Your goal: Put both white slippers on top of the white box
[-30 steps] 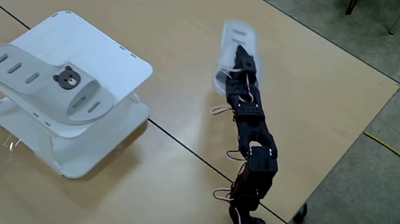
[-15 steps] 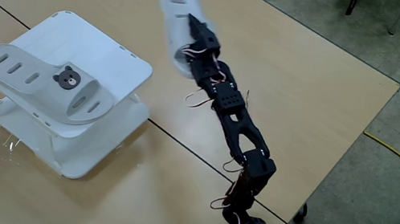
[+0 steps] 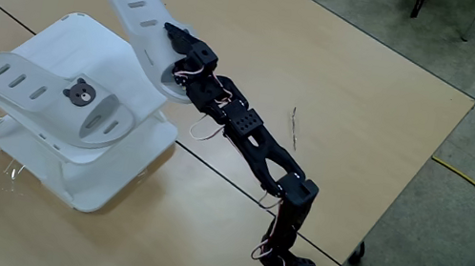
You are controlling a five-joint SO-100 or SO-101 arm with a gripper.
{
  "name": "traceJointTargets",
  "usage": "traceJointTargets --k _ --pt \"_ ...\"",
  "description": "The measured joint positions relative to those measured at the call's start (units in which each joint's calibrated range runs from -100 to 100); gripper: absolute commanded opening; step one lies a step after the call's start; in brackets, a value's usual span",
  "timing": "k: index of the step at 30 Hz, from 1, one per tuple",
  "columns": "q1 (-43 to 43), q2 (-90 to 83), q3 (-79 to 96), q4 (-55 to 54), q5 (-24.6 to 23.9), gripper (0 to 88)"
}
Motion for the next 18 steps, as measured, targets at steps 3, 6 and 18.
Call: traceJointTargets --k 3,6,18 --pt "0.45 2.89 -0.81 0.0 0.0 0.8" --pt "0.0 5.94 -0.99 0.0 0.0 0.8" --pt "-4.34 22.35 -21.02 0.0 0.0 0.8"
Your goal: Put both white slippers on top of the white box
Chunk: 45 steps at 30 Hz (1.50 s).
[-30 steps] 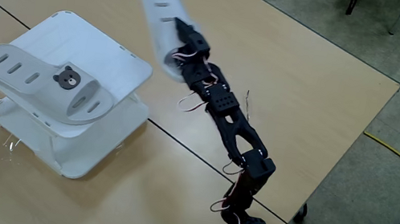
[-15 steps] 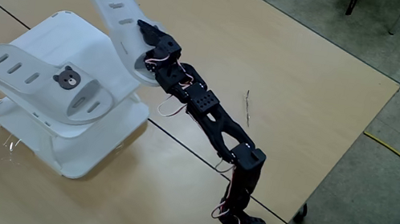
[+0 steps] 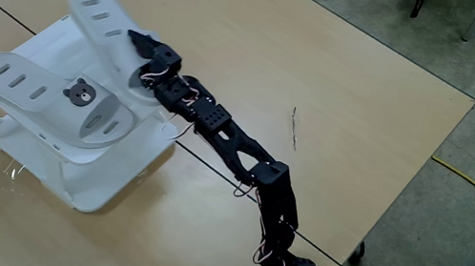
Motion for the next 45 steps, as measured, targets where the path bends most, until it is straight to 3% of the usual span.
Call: traceJointTargets --k 15,19,21,35,45 --pt "-0.67 11.22 -10.42 0.0 0.0 1.8" --pt "-0.6 12.04 -11.59 0.0 0.0 20.8" --pt "-0.45 12.04 -11.68 0.0 0.0 24.5" --pt "-0.75 11.96 -8.09 0.0 0.0 25.0" --pt "-0.82 0.58 11.68 -0.17 0.0 25.0"
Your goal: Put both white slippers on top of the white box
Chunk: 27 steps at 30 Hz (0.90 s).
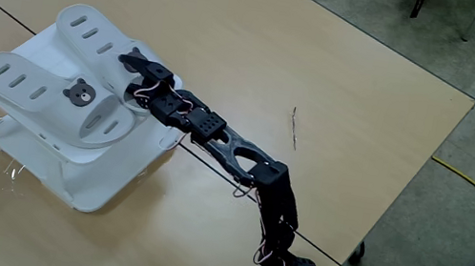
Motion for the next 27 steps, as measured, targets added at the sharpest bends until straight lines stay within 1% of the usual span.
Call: traceJointTargets --k 4,10,11,12,13,14,15,23,27 --pt "0.0 -7.18 8.27 0.0 0.0 25.0" --pt "1.12 -23.42 25.7 0.0 0.0 24.2" --pt "1.27 -26.72 29.02 0.0 0.0 20.7" --pt "1.27 -30.02 32.35 0.0 0.0 5.2" --pt "1.2 -34.64 36.66 0.0 0.0 0.3" --pt "1.05 -37.61 38.99 0.0 0.0 2.4" --pt "0.97 -40.74 41.51 0.0 0.0 0.3" --pt "0.97 -55.01 51.12 0.0 0.0 0.8" --pt "0.97 -68.95 61.19 -0.17 0.0 0.8"
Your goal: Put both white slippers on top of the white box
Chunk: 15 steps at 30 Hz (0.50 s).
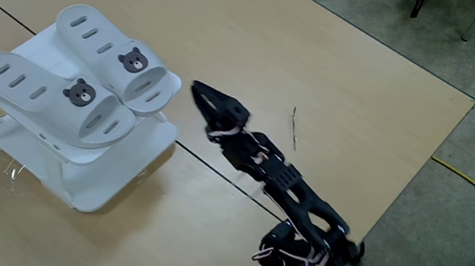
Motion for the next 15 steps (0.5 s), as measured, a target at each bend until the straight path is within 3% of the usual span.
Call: traceJointTargets --k 4,9,15 --pt "0.0 -15.84 9.52 -7.21 0.0 0.8" --pt "0.07 -30.85 20.4 -26.44 0.0 0.8" --pt "10.79 -49.48 25.97 -31.42 0.0 0.8"
